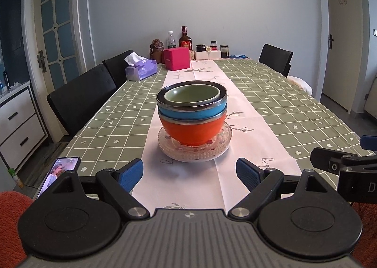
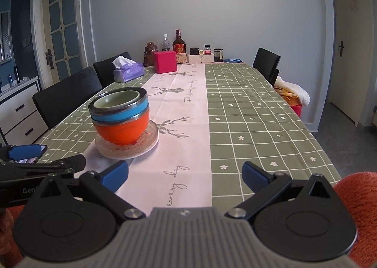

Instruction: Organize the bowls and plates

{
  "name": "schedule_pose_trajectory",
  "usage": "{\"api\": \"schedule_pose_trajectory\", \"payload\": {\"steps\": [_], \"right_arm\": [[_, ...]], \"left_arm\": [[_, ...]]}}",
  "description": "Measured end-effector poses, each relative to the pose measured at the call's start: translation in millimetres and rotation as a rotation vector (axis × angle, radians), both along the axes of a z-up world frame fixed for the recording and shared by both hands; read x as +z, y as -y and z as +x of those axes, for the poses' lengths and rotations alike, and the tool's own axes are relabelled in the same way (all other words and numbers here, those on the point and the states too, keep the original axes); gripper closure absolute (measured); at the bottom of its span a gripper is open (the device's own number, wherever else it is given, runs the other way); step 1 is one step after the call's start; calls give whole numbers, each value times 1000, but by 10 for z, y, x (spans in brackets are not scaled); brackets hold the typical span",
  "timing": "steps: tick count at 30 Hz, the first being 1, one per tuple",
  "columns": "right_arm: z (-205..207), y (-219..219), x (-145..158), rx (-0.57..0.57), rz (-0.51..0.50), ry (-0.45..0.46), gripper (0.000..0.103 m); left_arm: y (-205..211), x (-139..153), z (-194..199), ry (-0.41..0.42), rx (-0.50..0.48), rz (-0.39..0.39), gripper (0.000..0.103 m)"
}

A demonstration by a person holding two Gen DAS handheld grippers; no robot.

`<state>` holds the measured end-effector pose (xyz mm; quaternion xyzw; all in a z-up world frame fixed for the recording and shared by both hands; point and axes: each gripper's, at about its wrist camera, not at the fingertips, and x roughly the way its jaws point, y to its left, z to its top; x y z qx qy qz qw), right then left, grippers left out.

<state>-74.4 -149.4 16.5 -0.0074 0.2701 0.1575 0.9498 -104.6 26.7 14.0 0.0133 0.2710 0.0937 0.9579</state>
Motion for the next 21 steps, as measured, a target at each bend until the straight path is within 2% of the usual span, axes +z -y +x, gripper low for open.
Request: {"api": "schedule_pose_trajectory", "payload": {"steps": [21], "right_arm": [[-43, 7, 33, -6, 21, 25, 3]], "left_arm": [[9, 22, -17, 13, -8, 3, 0]]}}
